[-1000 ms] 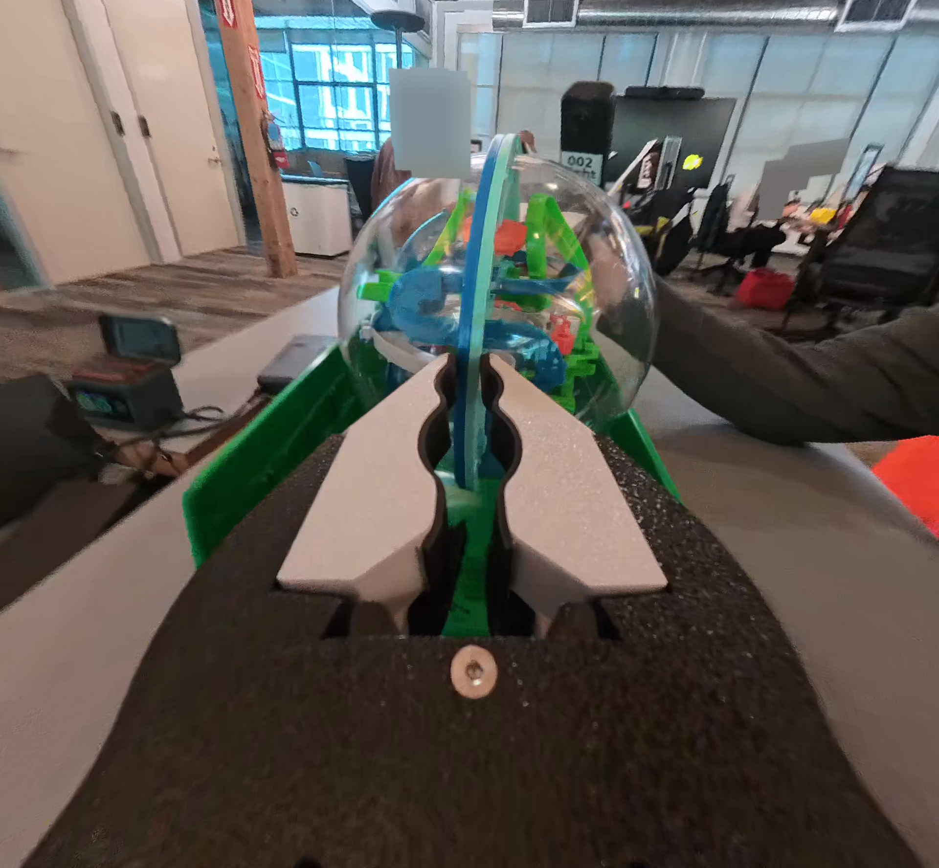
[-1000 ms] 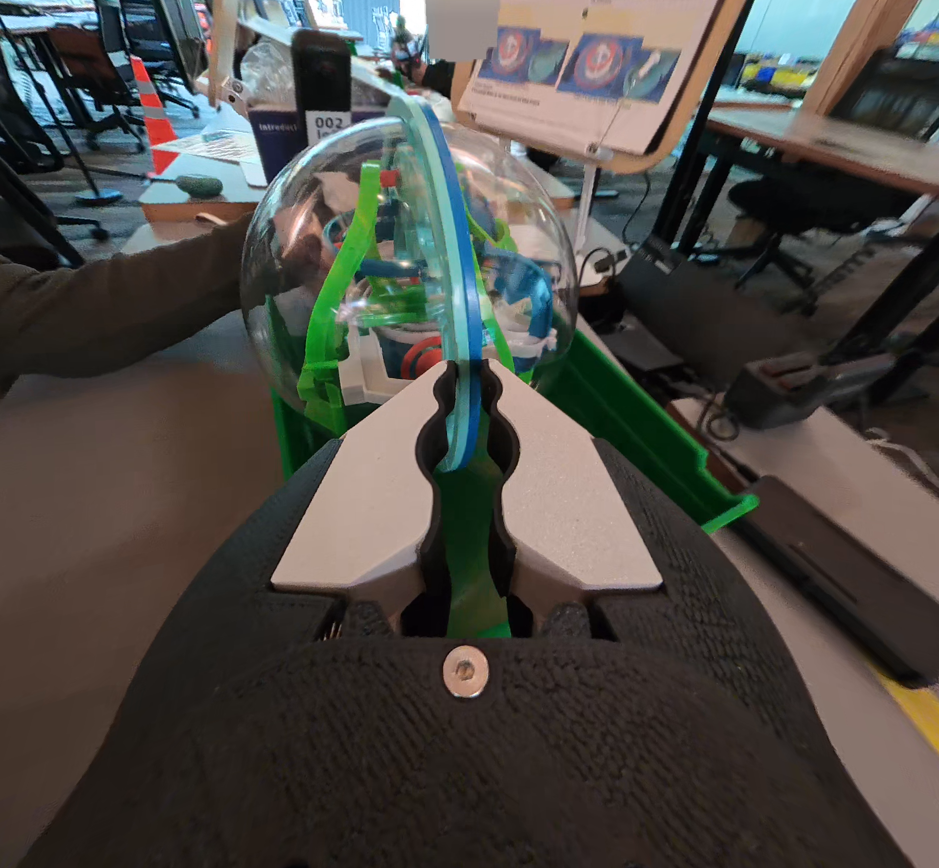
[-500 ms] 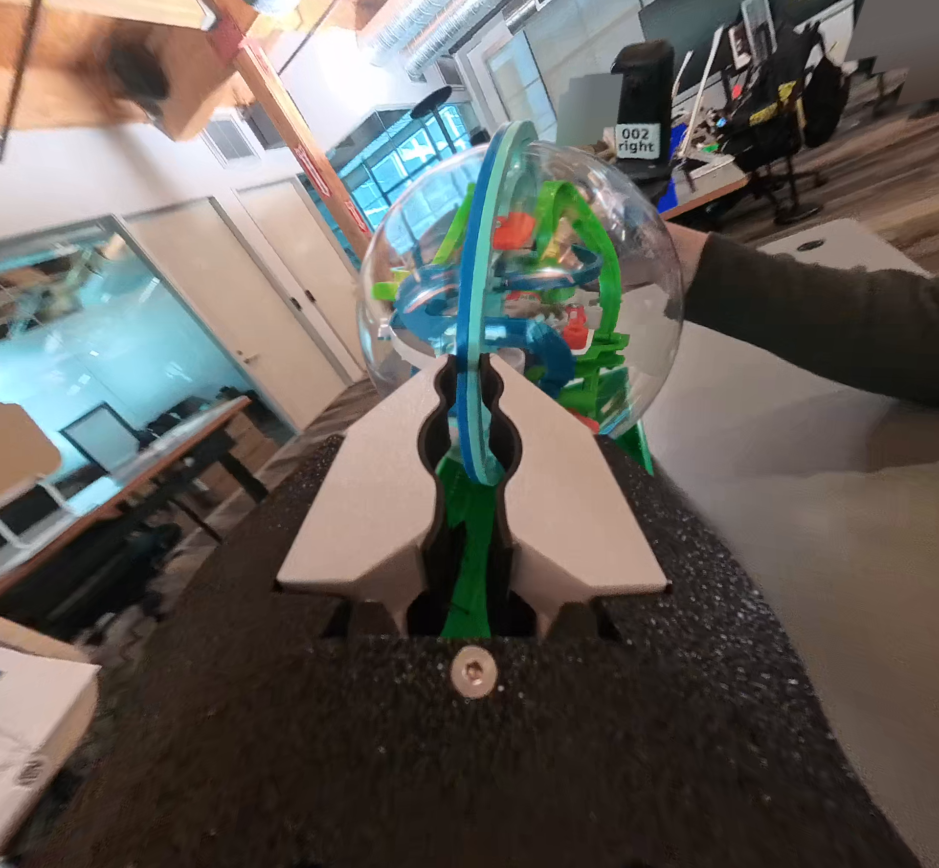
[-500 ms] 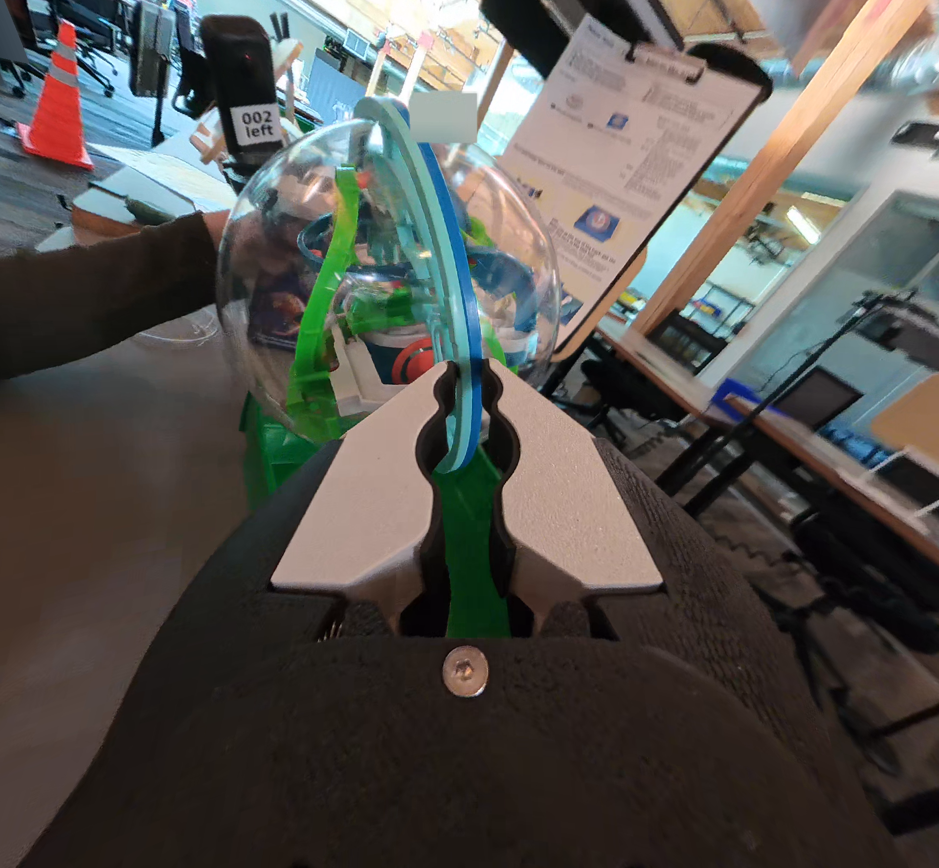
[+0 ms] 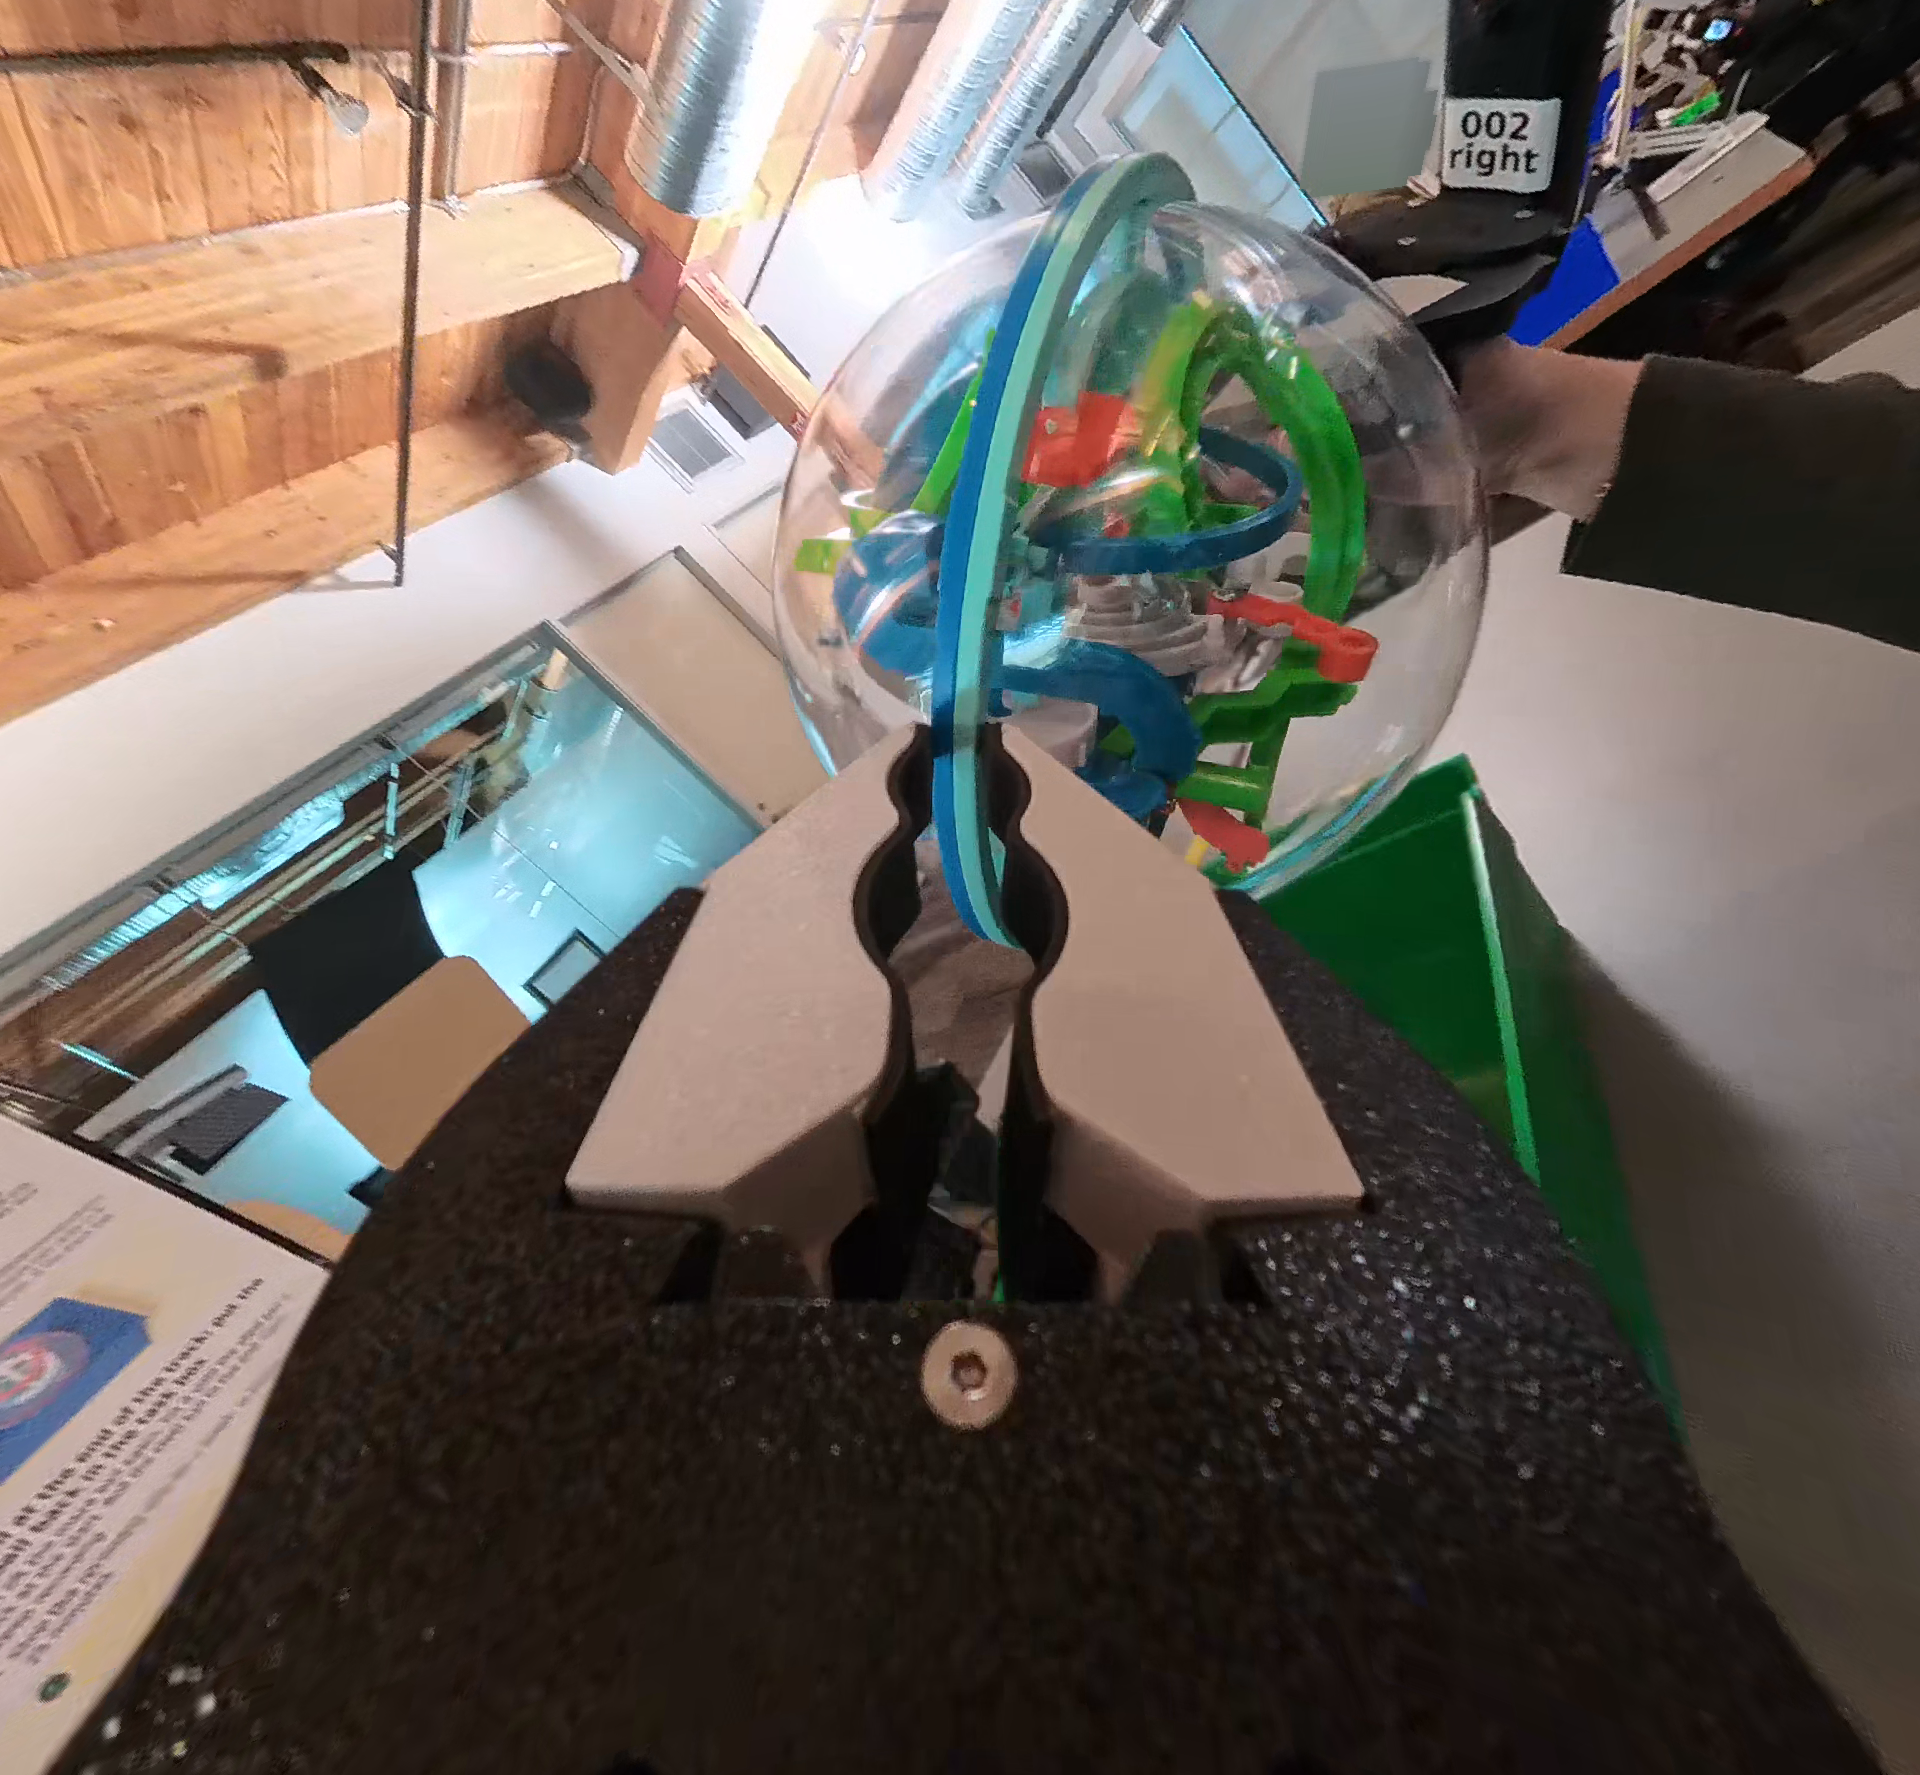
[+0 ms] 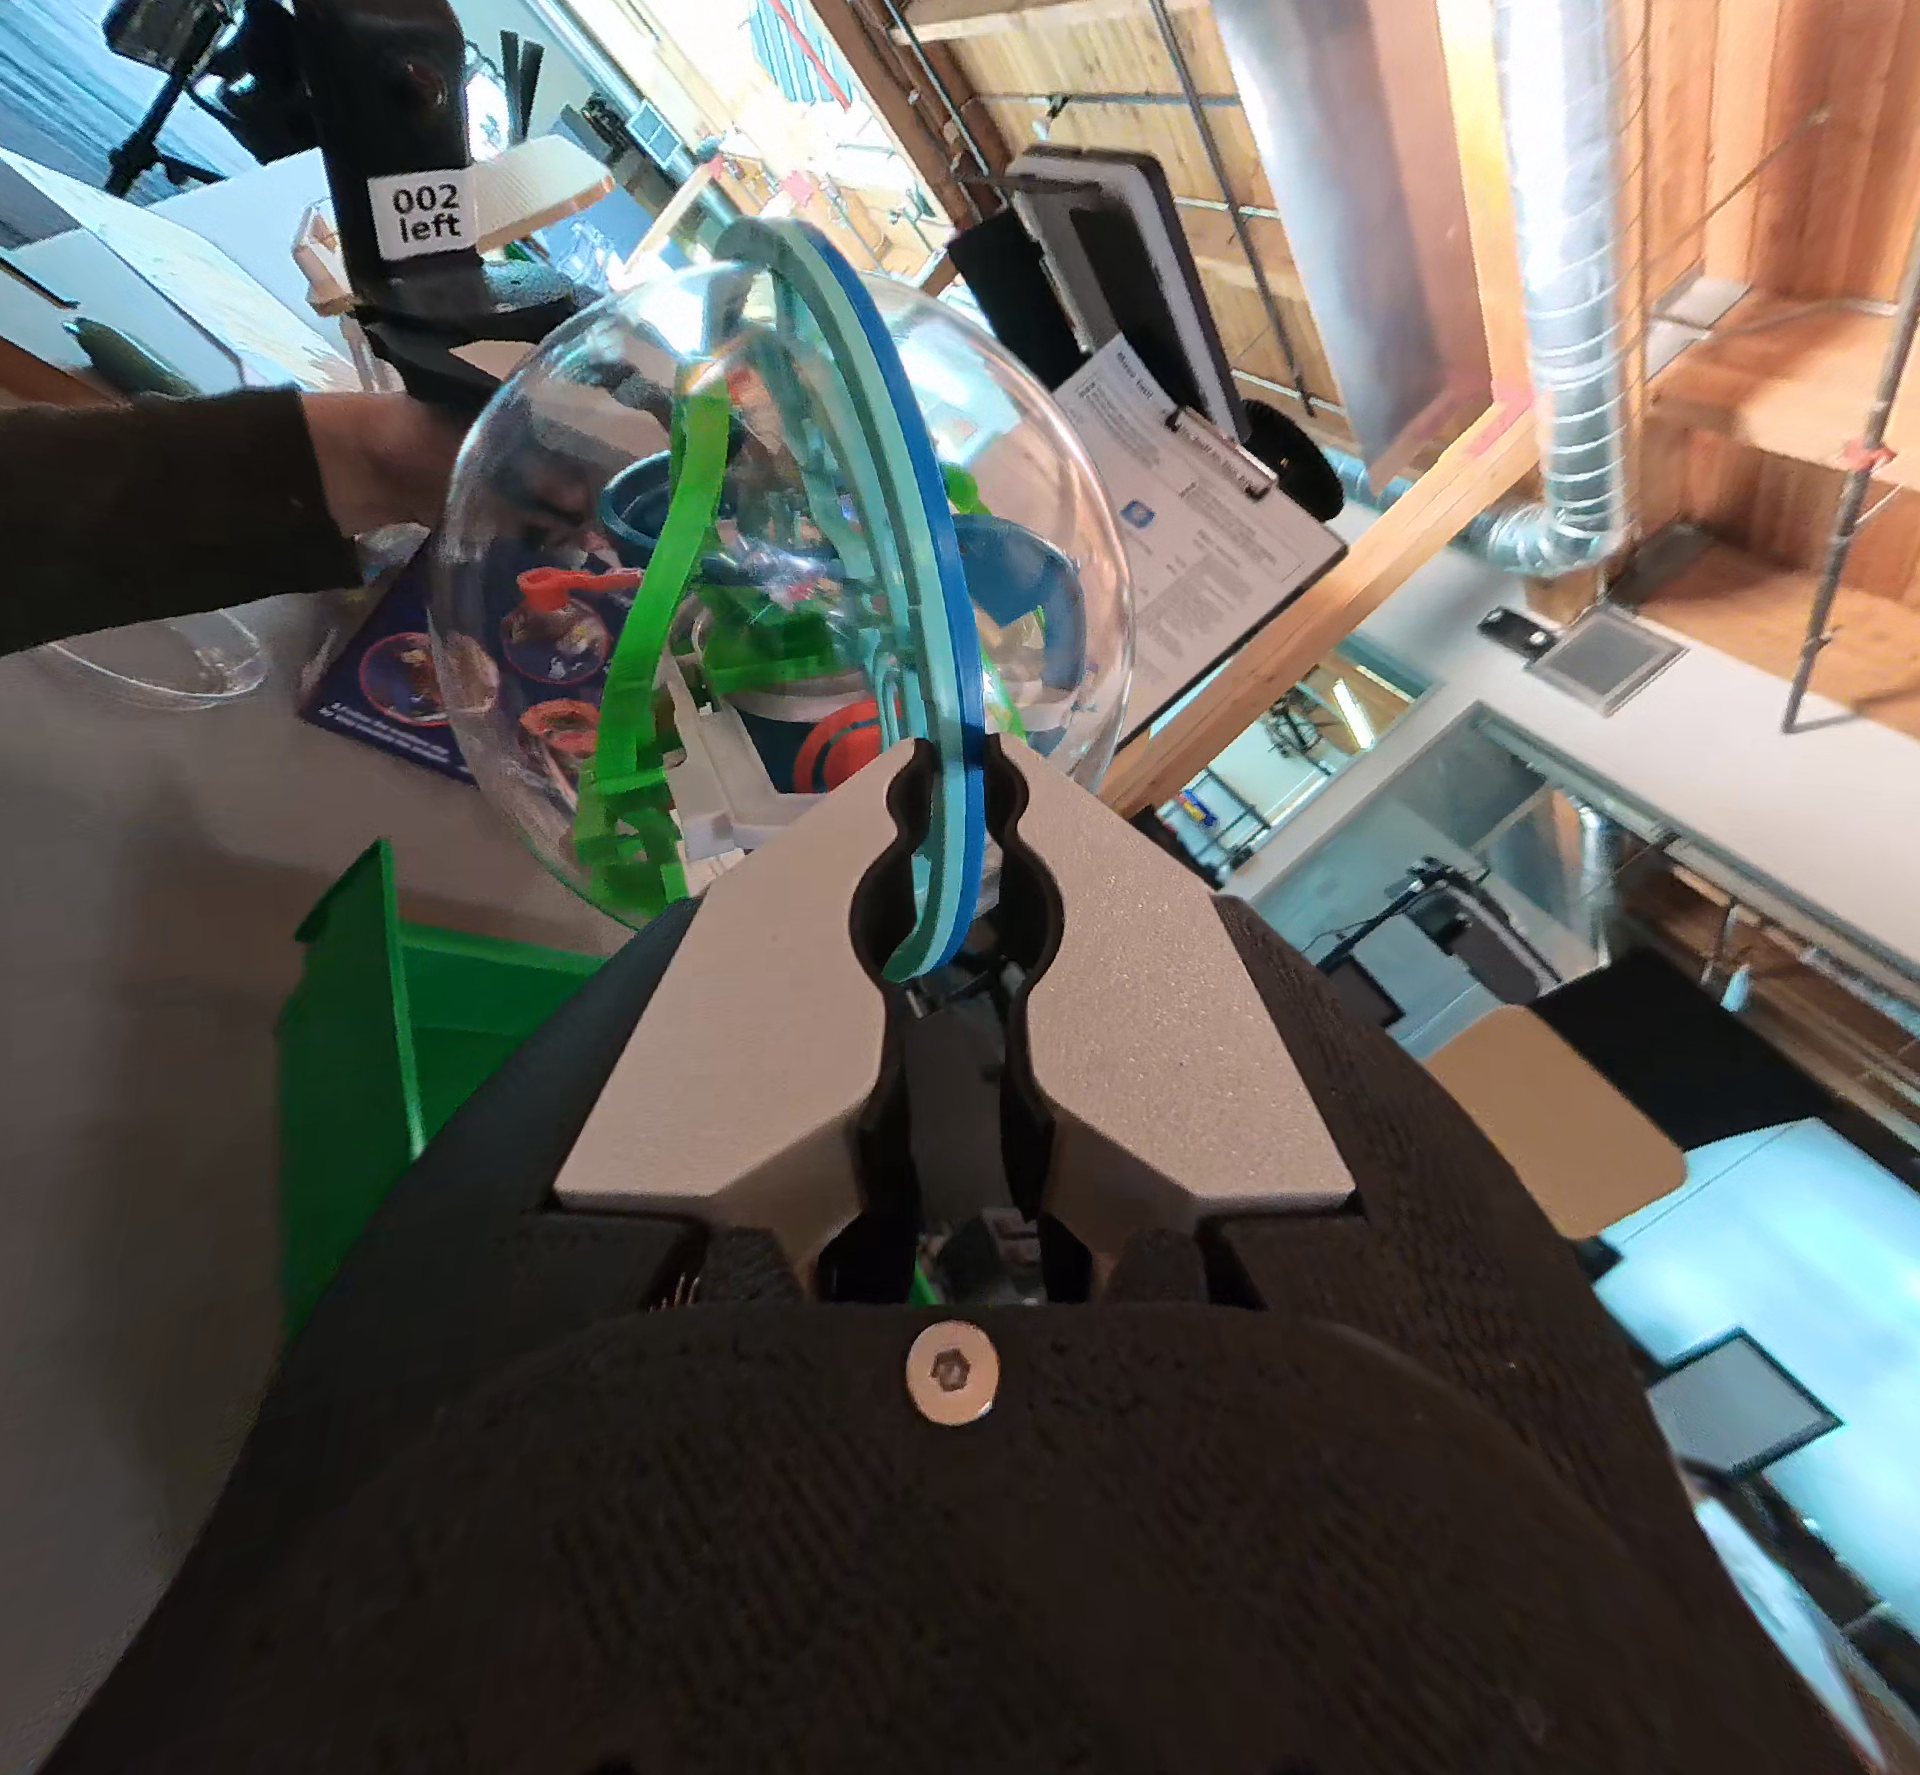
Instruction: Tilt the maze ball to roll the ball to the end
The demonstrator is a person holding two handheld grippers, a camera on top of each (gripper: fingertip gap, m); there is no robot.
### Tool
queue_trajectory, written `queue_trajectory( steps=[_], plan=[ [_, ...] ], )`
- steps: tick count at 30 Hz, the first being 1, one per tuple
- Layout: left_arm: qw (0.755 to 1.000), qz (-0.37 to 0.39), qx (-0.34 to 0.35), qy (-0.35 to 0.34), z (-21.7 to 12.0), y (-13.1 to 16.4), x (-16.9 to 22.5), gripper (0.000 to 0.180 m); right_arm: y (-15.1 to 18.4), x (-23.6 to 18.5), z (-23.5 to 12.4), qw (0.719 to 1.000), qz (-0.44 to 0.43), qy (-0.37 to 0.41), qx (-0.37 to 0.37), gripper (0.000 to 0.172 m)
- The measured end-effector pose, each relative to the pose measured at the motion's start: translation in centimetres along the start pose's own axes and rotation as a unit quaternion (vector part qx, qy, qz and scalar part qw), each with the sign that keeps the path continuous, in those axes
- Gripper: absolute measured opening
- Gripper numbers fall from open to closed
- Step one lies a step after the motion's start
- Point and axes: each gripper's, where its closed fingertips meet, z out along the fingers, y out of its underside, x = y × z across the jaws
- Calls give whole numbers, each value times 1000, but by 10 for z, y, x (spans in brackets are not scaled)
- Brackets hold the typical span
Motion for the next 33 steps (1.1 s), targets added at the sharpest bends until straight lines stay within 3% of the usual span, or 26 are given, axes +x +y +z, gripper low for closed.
queue_trajectory(
  steps=[10, 33],
  plan=[
    [998, 46, 20, -40, 1, -13, -6, 7, -21, 5, -2, 996, -70, 51, 26, 8],
    [998, 40, 8, -57, 5, 2, -12, 6, -7, 9, 3, 997, -57, 53, 14, 9]
  ],
)
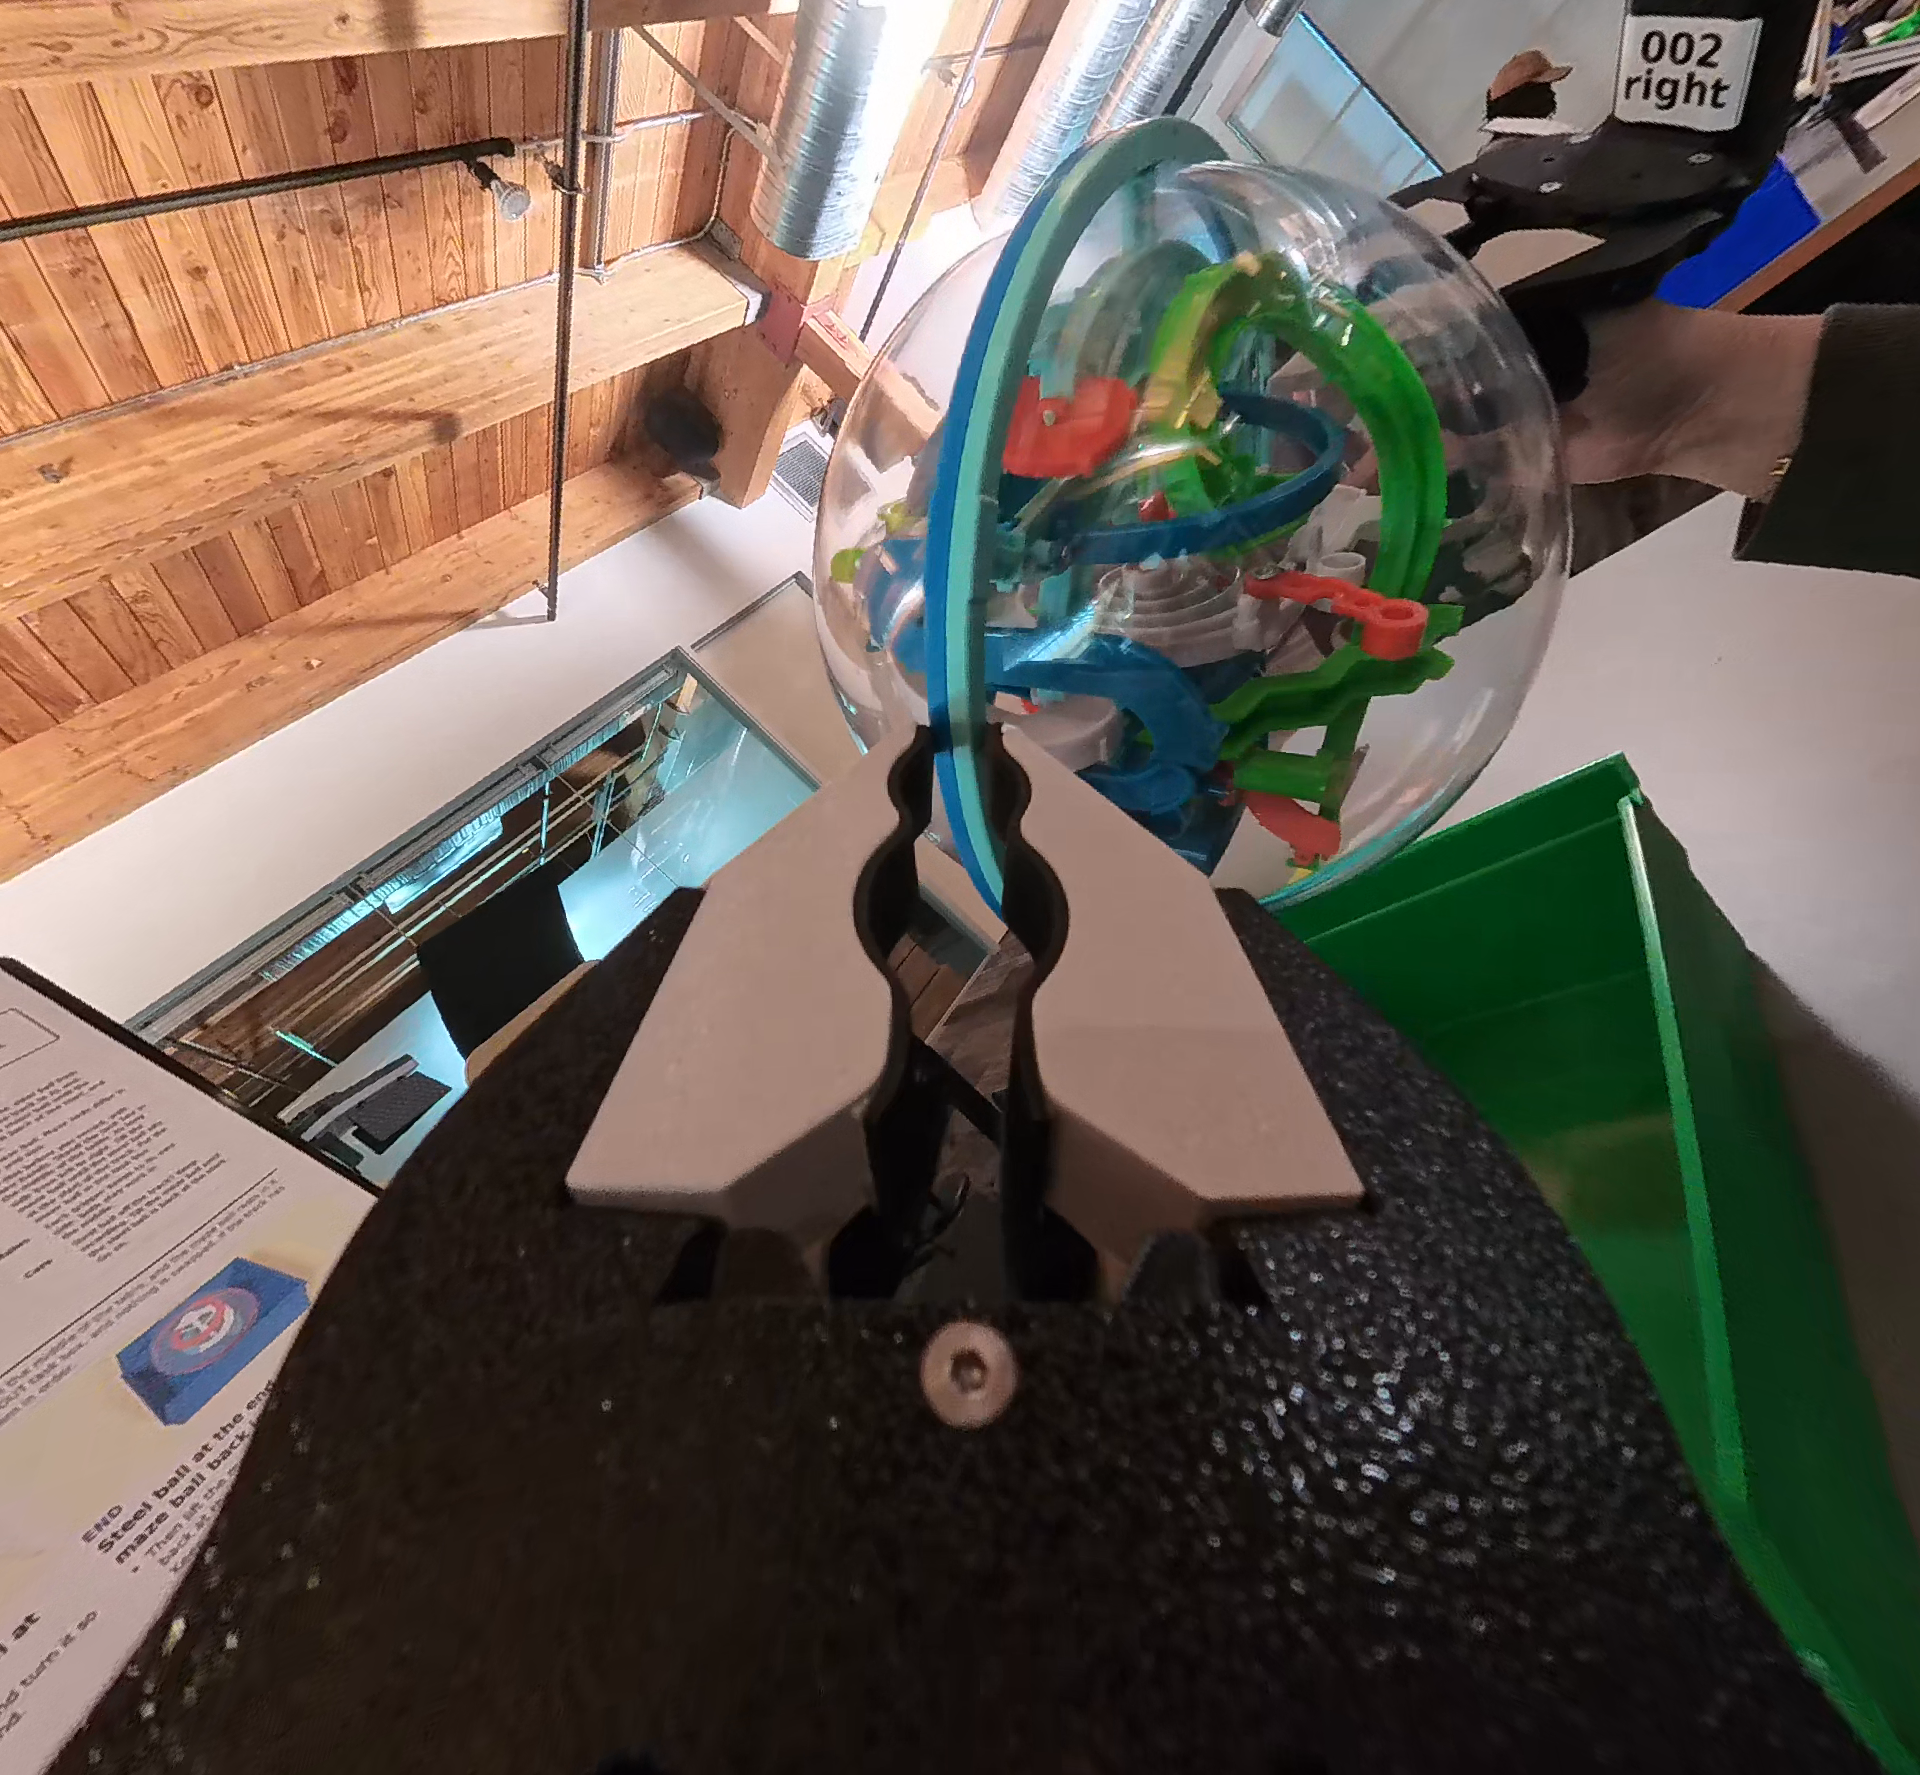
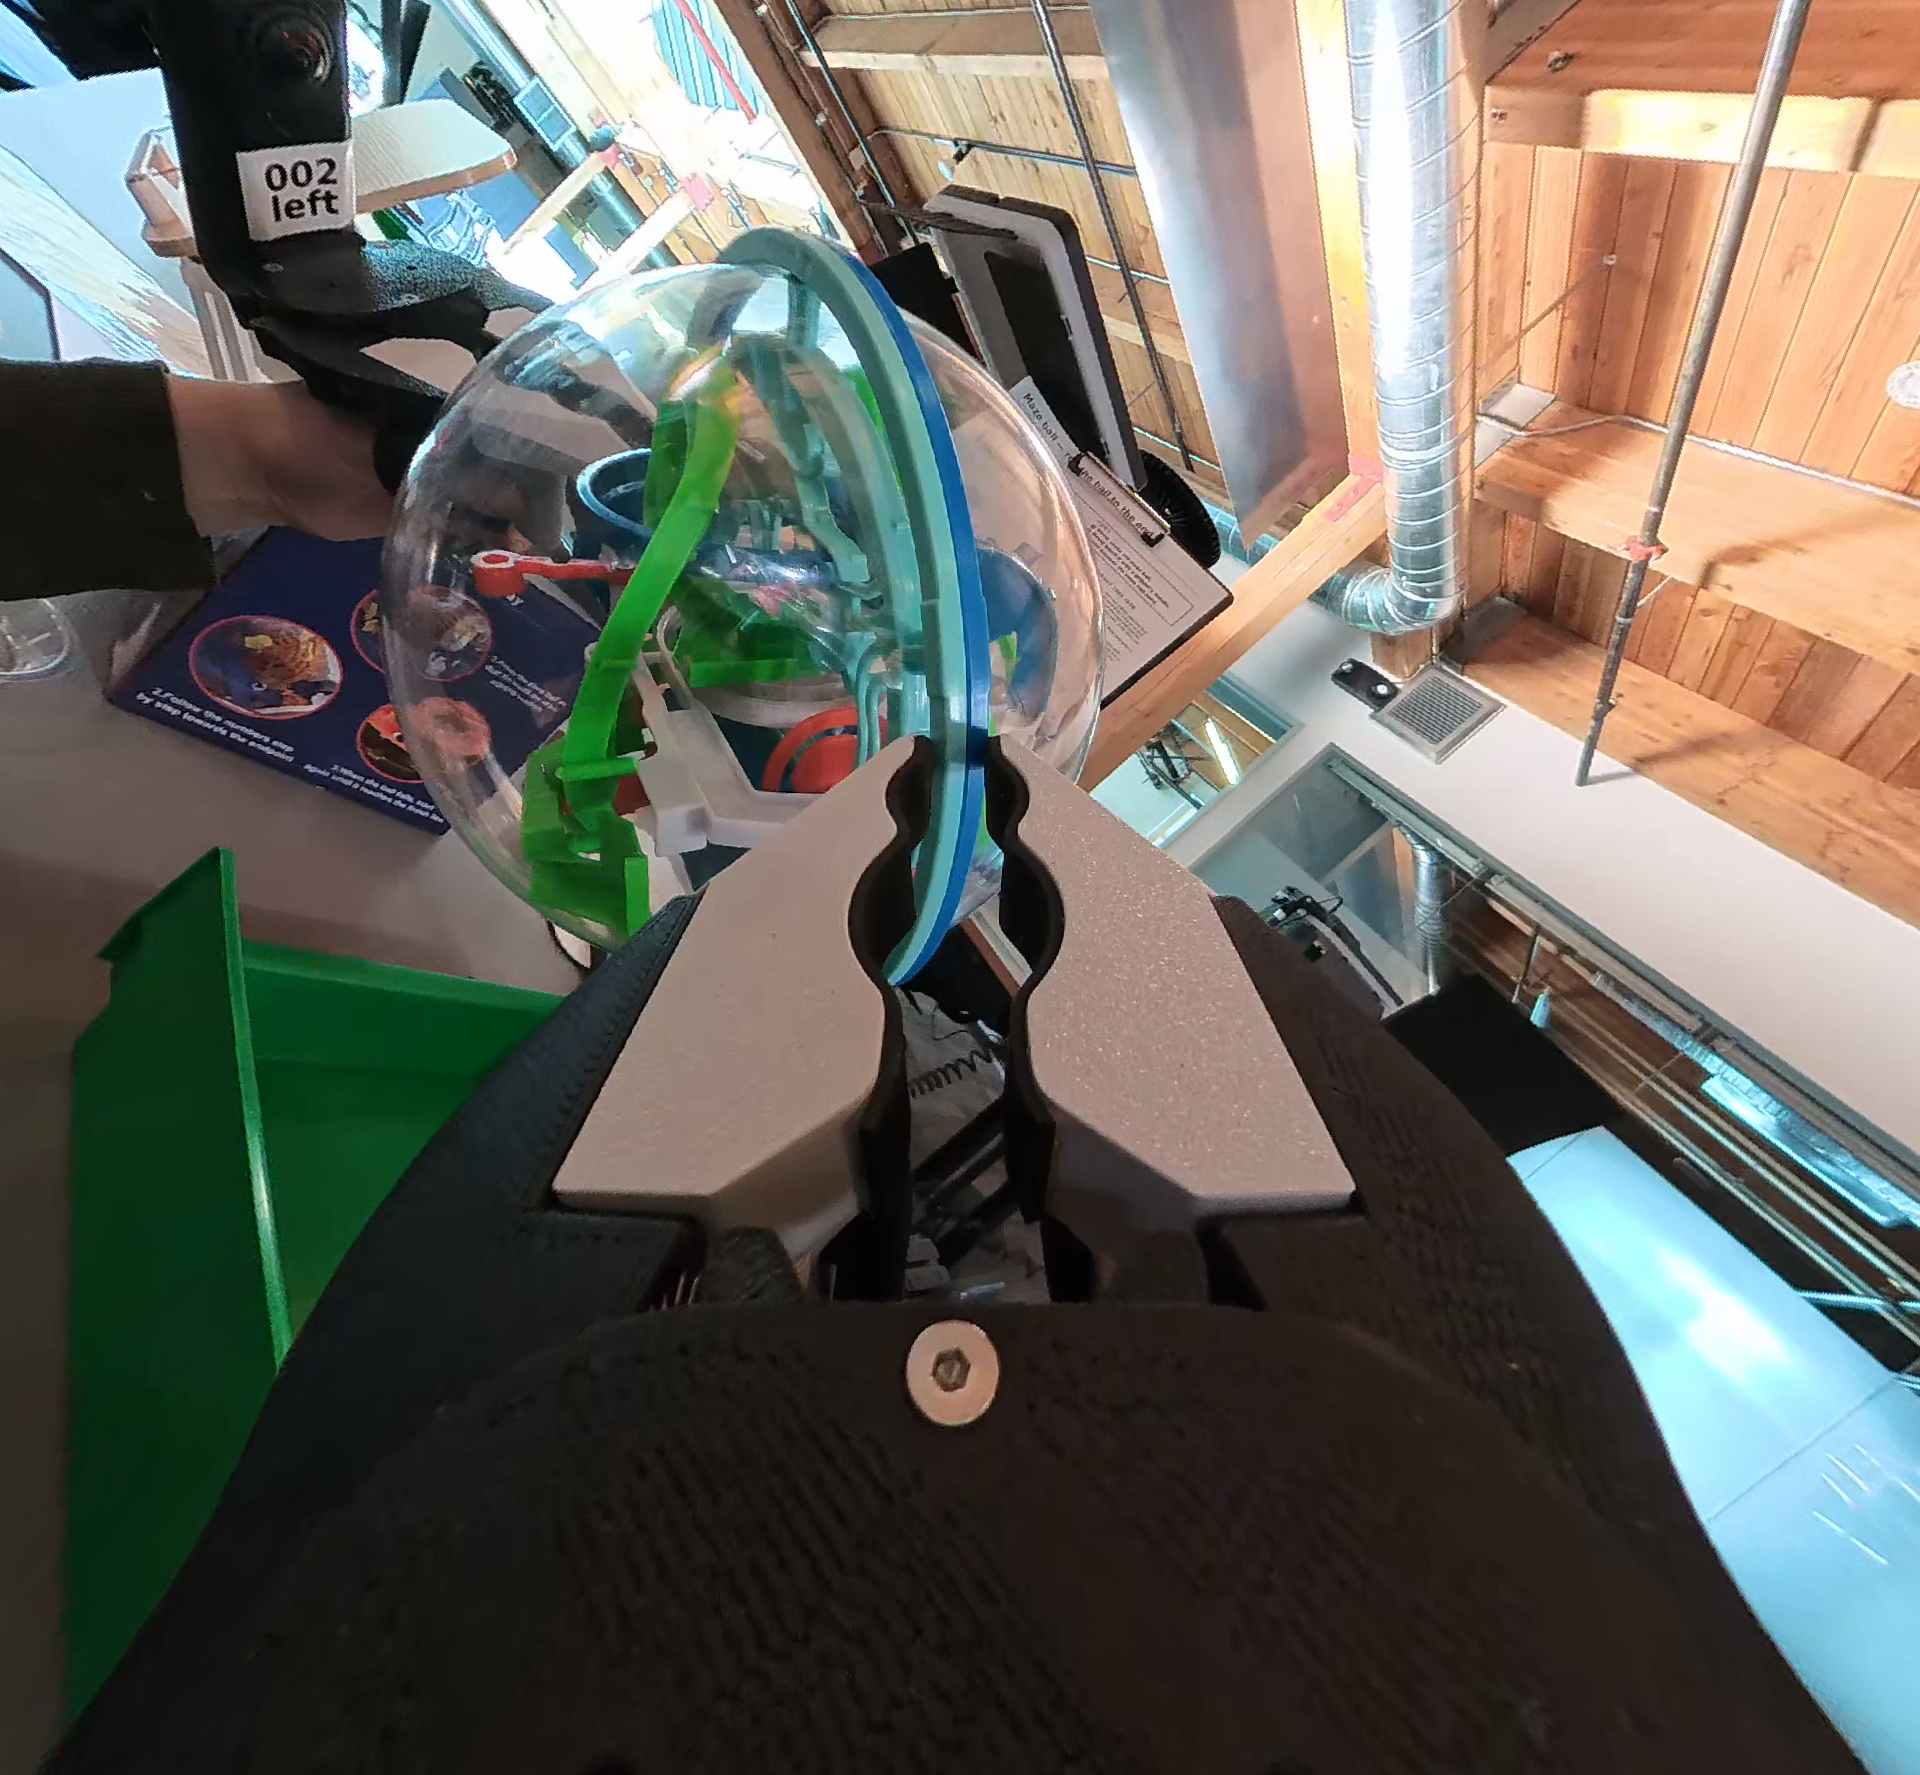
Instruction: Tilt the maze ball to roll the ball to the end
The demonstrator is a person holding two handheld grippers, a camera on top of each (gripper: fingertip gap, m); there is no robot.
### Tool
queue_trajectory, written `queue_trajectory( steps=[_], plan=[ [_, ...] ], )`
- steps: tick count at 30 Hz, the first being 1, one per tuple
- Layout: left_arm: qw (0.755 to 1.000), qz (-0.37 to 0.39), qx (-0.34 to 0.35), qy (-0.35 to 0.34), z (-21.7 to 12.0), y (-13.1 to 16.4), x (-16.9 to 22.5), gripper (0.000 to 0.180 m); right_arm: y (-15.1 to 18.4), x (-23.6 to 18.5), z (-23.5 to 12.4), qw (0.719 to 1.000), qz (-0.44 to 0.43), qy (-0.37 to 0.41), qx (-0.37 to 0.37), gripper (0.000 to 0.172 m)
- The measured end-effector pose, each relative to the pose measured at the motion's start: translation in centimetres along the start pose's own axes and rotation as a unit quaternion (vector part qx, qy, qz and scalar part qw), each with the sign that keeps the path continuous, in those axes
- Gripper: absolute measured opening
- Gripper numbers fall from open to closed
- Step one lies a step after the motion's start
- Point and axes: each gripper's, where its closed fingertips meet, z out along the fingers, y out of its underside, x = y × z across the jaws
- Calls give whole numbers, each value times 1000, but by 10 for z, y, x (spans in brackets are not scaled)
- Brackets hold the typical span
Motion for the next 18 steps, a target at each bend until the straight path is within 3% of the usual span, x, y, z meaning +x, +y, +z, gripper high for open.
queue_trajectory(
  steps=[18],
  plan=[
    [1000, -22, -15, -7, 0, 18, -4, 6, 9, -5, 6, 1000, 18, -17, -17, 8]
  ],
)
